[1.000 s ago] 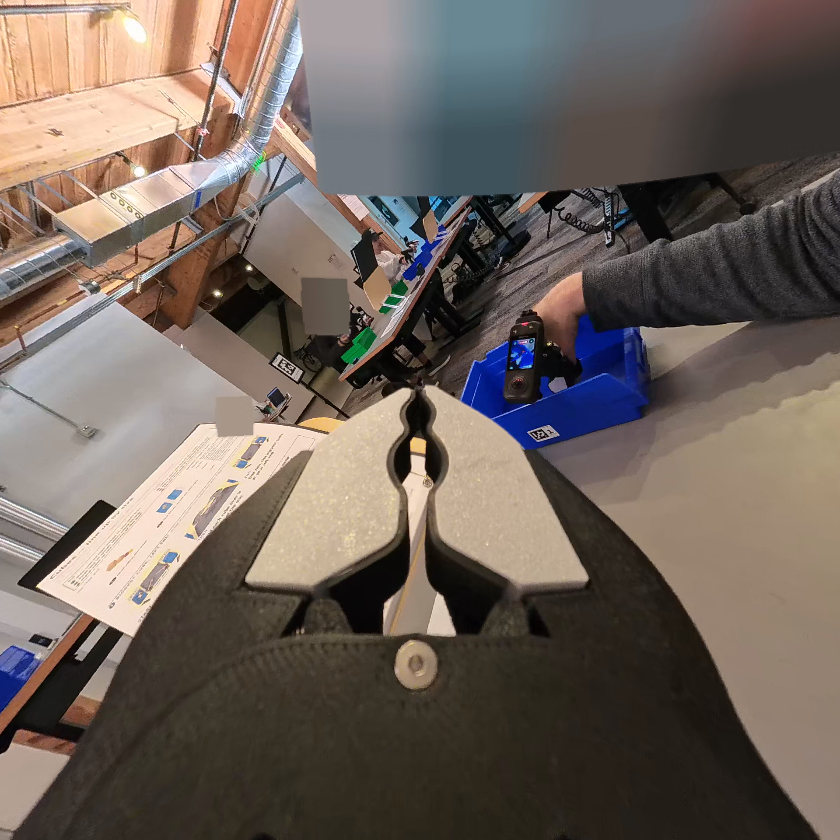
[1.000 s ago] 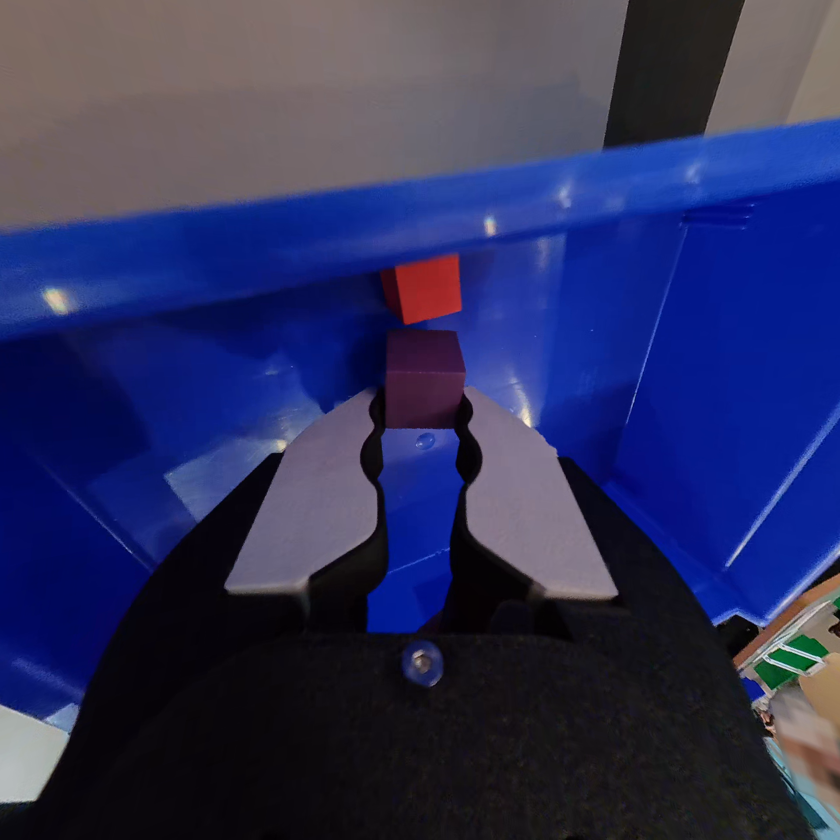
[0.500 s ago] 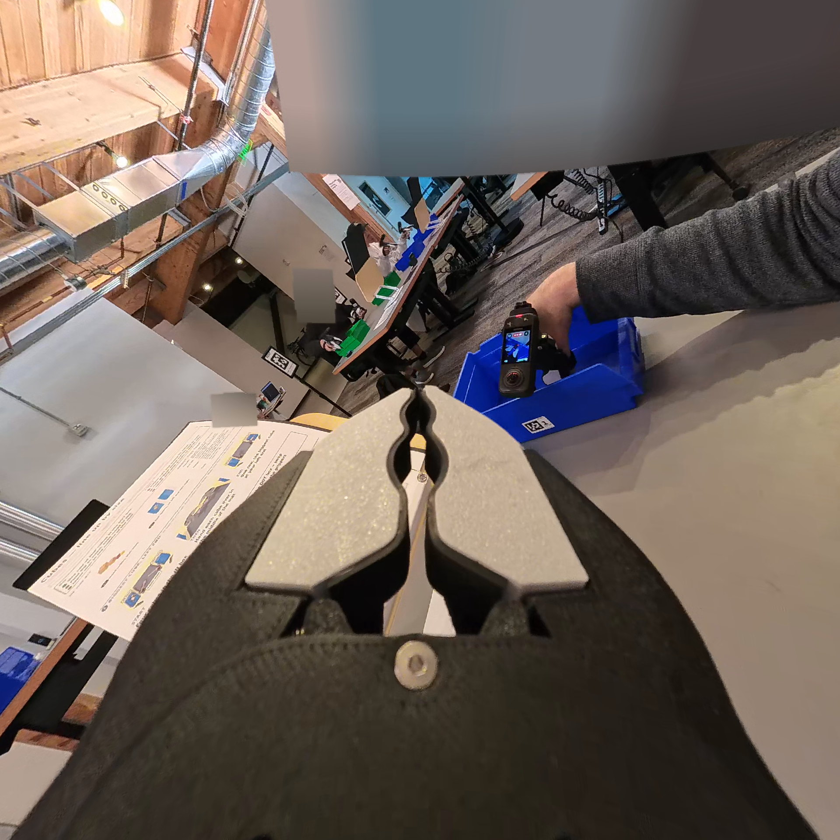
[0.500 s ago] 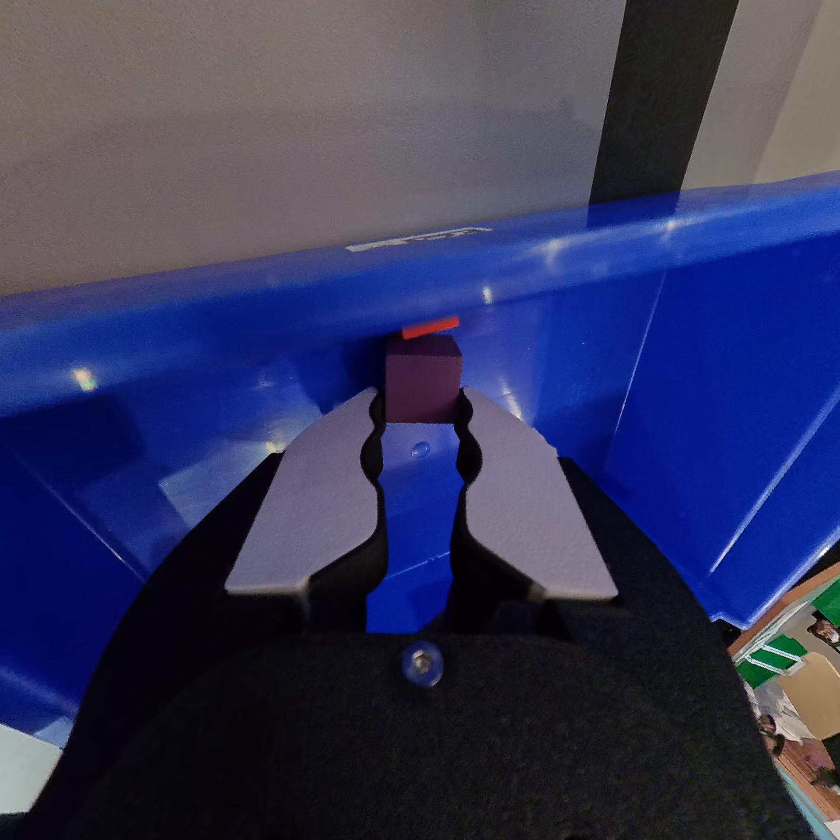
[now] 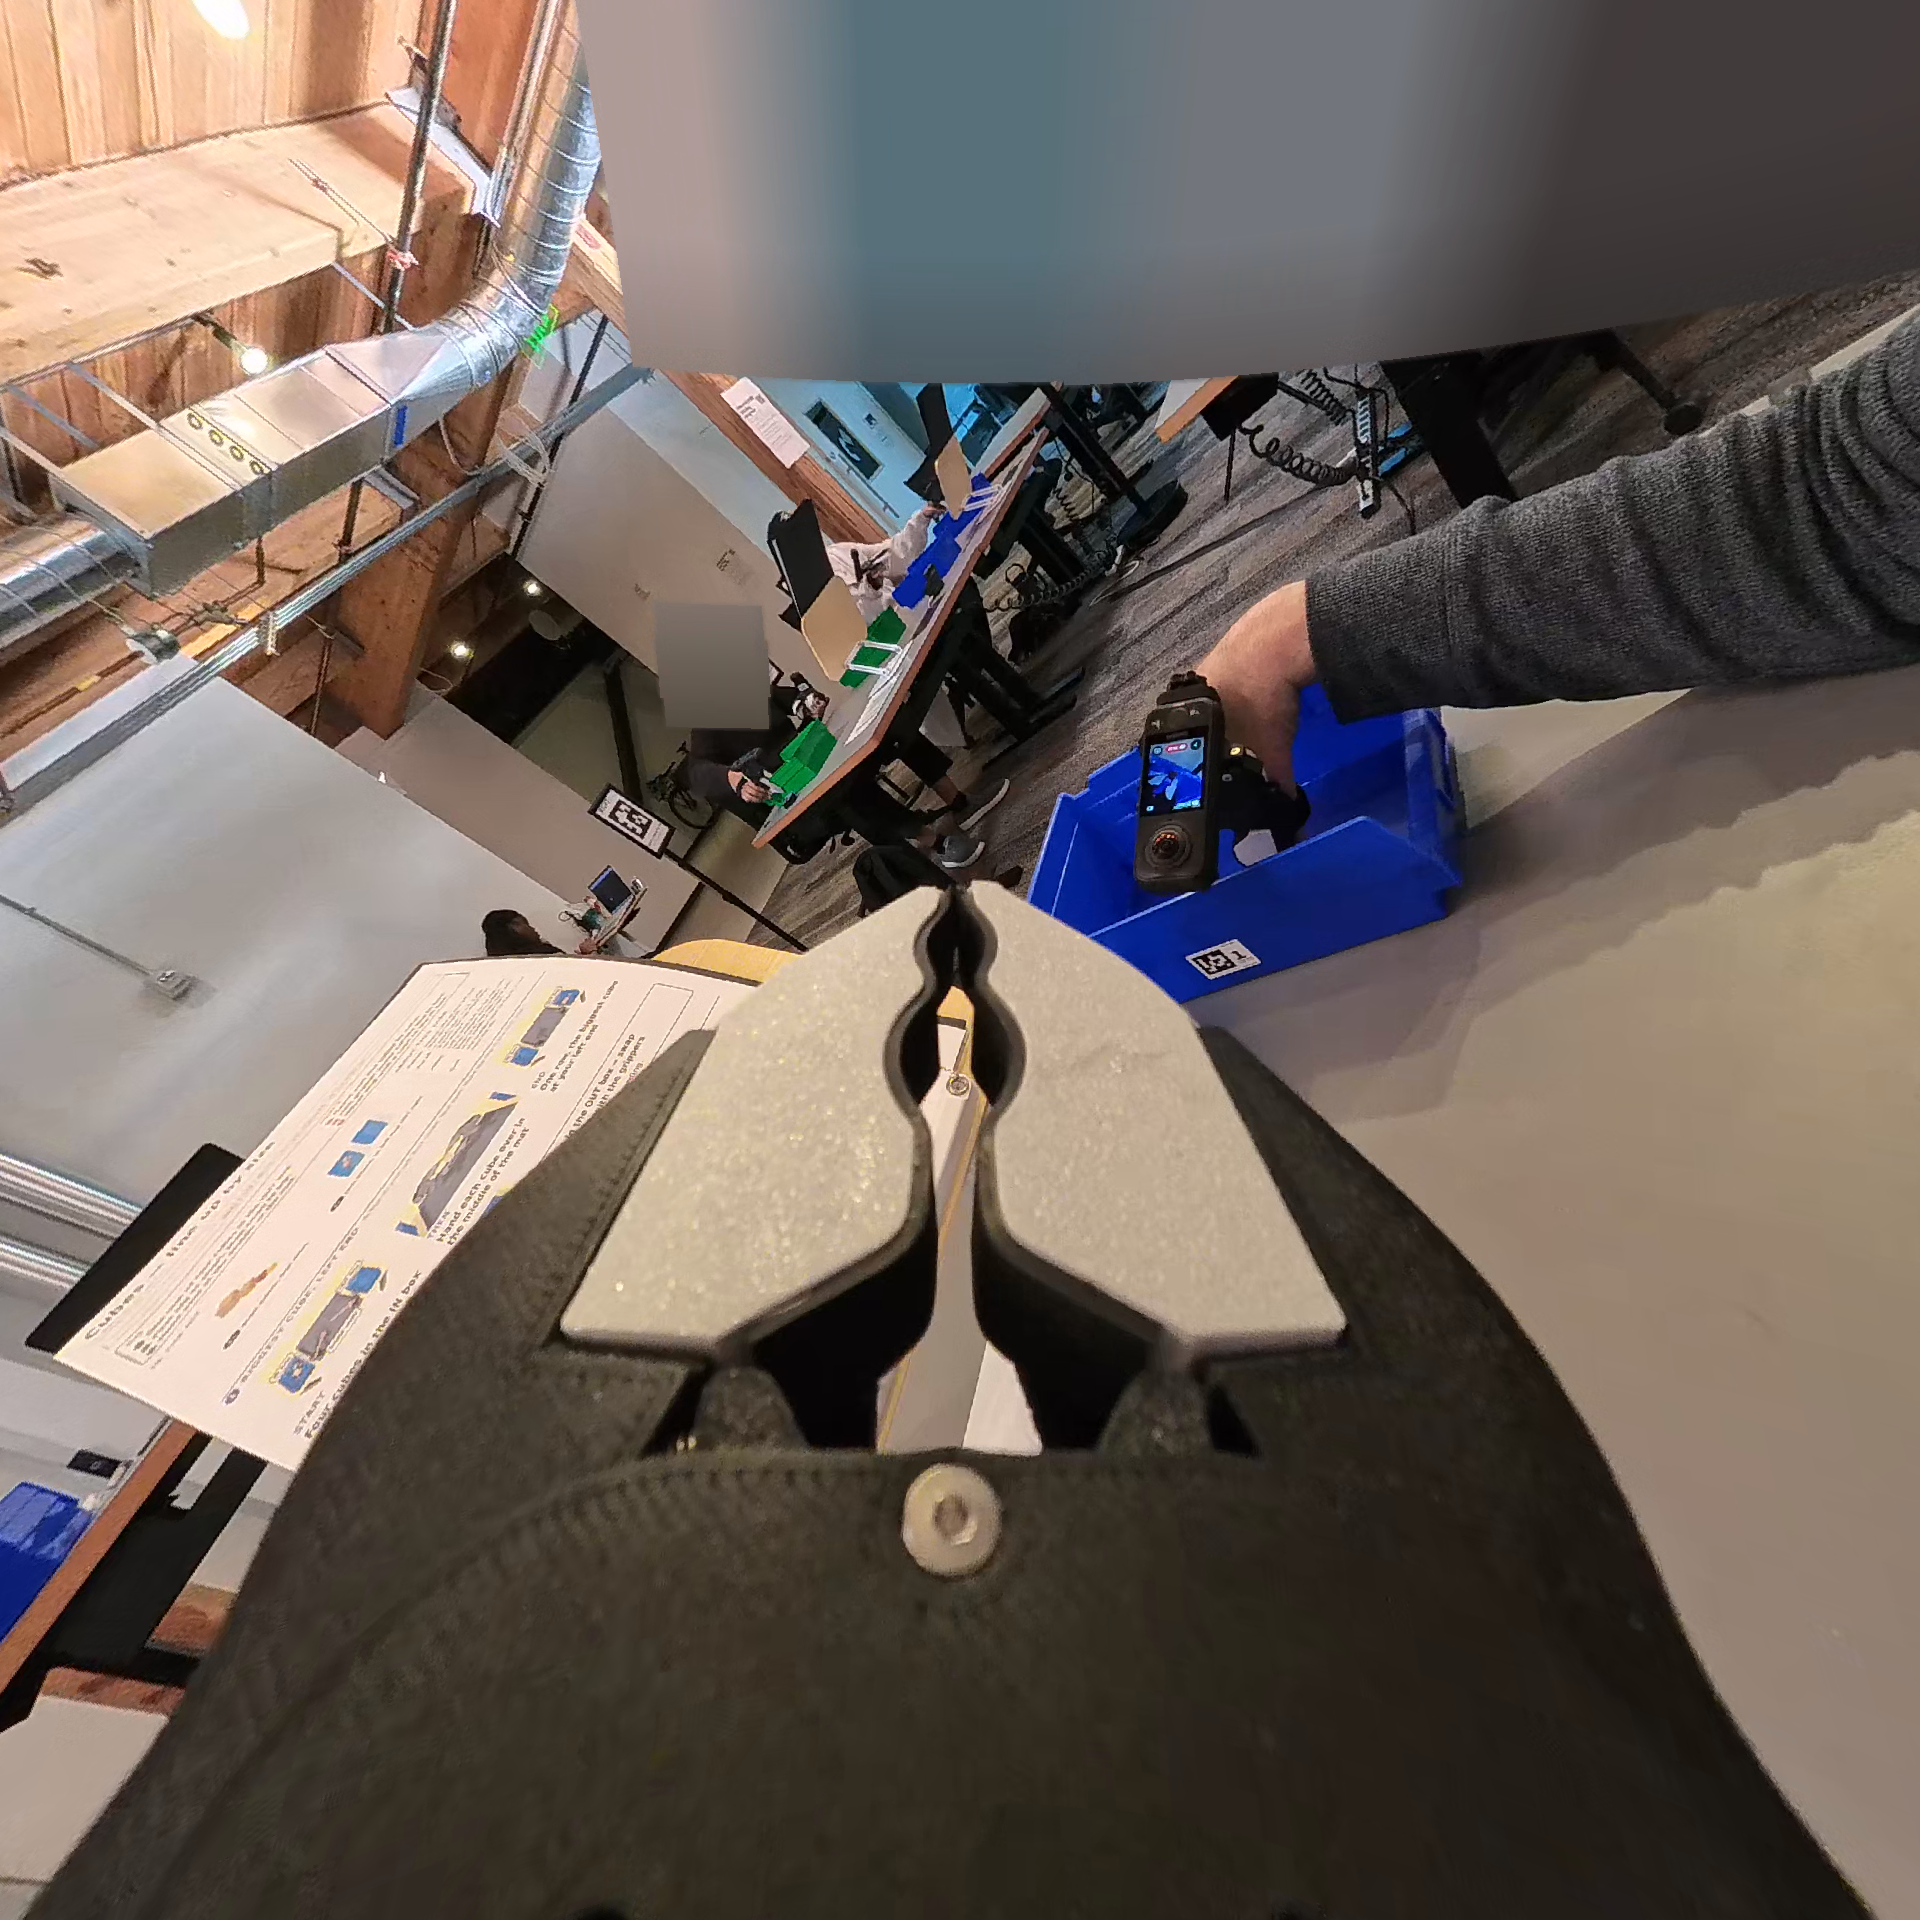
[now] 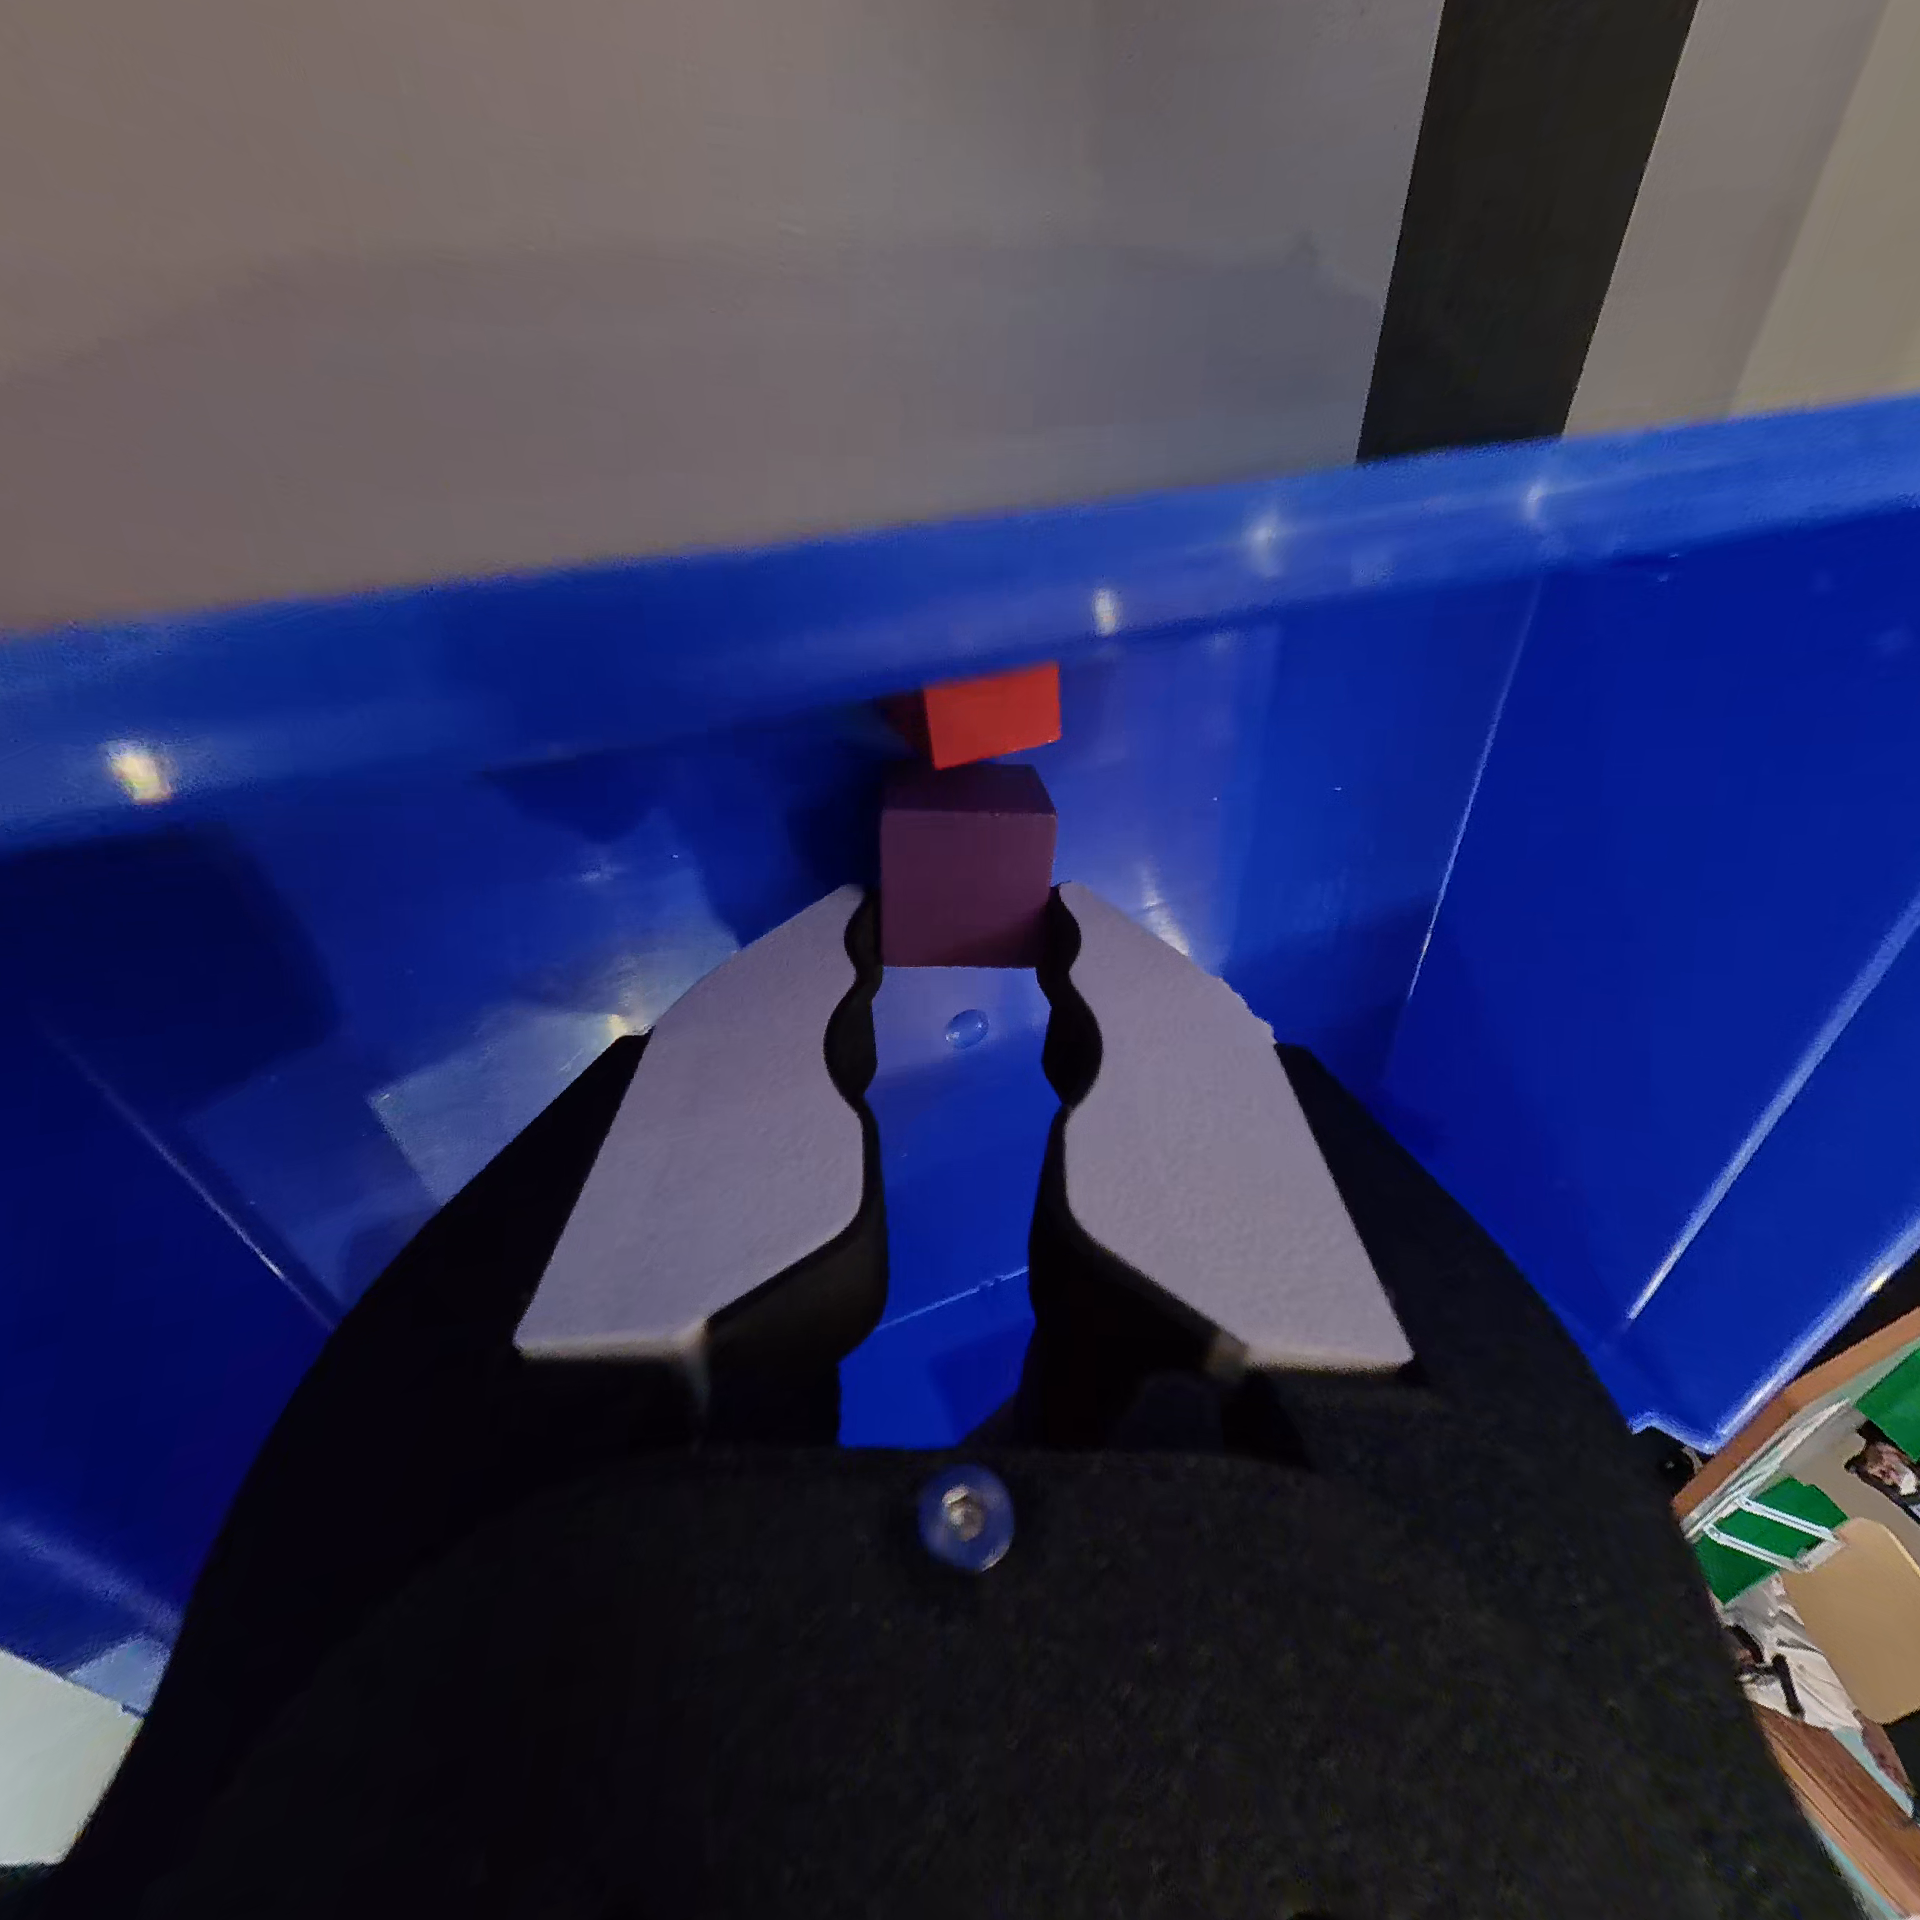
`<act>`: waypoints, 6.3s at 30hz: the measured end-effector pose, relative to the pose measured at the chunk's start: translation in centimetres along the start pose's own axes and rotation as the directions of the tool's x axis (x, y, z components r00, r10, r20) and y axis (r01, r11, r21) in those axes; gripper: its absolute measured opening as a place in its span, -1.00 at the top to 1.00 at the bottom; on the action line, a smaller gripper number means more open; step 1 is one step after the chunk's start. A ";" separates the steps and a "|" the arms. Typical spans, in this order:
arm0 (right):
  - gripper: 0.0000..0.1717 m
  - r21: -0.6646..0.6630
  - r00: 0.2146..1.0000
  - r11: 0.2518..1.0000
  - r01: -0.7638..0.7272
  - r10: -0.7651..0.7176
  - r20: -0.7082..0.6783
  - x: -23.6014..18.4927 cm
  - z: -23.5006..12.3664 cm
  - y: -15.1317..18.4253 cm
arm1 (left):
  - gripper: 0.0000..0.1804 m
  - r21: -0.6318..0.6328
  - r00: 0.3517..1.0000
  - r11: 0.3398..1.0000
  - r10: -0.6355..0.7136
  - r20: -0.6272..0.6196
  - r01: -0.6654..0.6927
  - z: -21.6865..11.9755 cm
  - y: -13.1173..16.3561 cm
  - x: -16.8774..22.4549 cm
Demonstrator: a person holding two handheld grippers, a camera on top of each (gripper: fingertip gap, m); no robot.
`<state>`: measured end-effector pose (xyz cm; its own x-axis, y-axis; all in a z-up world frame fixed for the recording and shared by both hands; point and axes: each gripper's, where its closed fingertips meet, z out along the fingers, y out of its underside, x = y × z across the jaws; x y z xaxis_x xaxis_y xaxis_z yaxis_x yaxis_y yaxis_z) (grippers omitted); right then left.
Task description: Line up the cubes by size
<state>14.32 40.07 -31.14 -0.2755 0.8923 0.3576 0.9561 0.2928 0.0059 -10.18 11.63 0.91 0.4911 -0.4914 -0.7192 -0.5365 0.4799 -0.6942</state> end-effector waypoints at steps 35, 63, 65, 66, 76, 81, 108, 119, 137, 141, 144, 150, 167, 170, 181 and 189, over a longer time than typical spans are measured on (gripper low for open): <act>0.61 0.050 1.000 0.999 0.012 -0.011 -0.006 0.0 -0.4 -0.7 | 1.00 -0.019 1.000 1.000 0.013 -0.015 -0.013 0.3 0.3 0.3; 0.73 0.728 0.915 0.669 0.150 0.185 -0.359 -2.6 -29.0 -27.4 | 0.79 -0.679 0.961 0.731 0.142 0.239 0.061 -12.6 13.4 -5.0; 0.72 0.693 0.906 0.695 0.192 0.145 -0.397 -3.0 -28.6 -29.4 | 0.76 -0.768 0.976 0.637 0.127 0.179 0.058 -14.9 17.6 -4.3; 0.72 0.664 0.908 0.714 0.220 0.099 -0.408 -3.5 -28.0 -30.0 | 0.73 -0.798 0.984 0.600 0.108 0.141 0.049 -15.9 19.7 -3.9; 0.69 0.631 0.924 0.742 0.228 0.038 -0.379 -3.7 -25.7 -30.4 | 0.29 -0.956 0.960 0.276 -0.226 -0.166 -0.100 -20.6 37.2 -1.8; 0.69 0.611 0.928 0.754 0.243 0.002 -0.372 -4.0 -24.8 -30.7 | 0.23 -0.970 0.909 0.159 -0.348 -0.229 -0.183 -21.6 42.3 -0.7; 0.44 0.856 0.939 0.445 0.262 0.089 -0.333 -4.4 -28.5 -36.3 | 0.49 -0.481 0.980 0.855 -0.143 0.138 0.192 -11.8 17.0 -6.8; 0.24 0.933 0.942 0.238 0.271 0.135 -0.308 -5.4 -31.5 -38.2 | 0.49 -0.032 0.990 0.992 -0.124 0.061 0.126 -6.0 2.7 -2.3; 0.44 0.948 0.942 0.086 0.307 0.115 -0.316 -7.0 -34.5 -37.6 | 0.50 0.006 0.992 0.992 -0.123 0.007 0.123 -4.0 1.9 -0.9; 0.47 0.944 0.938 0.093 0.316 0.121 -0.325 -6.8 -34.4 -37.6 | 0.50 0.007 0.992 0.992 -0.129 0.002 0.129 -4.0 2.0 -0.9; 0.47 0.943 0.937 0.097 0.317 0.121 -0.328 -6.8 -34.4 -37.6 | 0.50 0.008 0.991 0.991 -0.131 0.001 0.131 -4.0 2.1 -0.8; 0.48 0.939 0.934 0.117 0.324 0.115 -0.337 -6.8 -34.2 -37.7 | 0.50 0.008 0.989 0.989 -0.145 -0.010 0.145 -4.0 2.2 -0.7; 0.48 0.933 0.900 0.150 0.327 0.251 -0.356 -3.8 -36.1 -33.0 | 0.70 -0.014 0.991 0.996 -0.082 0.110 0.084 -6.0 1.2 -2.5; 0.48 0.926 0.866 0.200 0.321 0.335 -0.373 -2.3 -36.9 -28.8 | 0.79 -0.048 0.988 0.997 -0.055 0.142 0.063 -6.7 1.3 -2.9; 0.48 0.637 0.803 0.770 0.029 0.362 -0.474 0.6 -25.5 -7.0 | 1.00 0.220 0.954 0.974 -0.007 0.301 -0.063 -8.9 -6.9 -3.8; 0.47 0.227 0.923 0.966 -0.125 0.197 -0.331 0.8 -15.6 3.4 | 1.00 0.398 0.965 0.917 -0.120 0.232 0.019 -6.7 -8.4 -3.8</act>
<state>18.92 36.44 -16.22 -0.0328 0.7674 0.6403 0.9352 0.2495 -0.2511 -12.12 4.58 9.67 0.6978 -0.3636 -0.6172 -0.2097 0.7202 -0.6613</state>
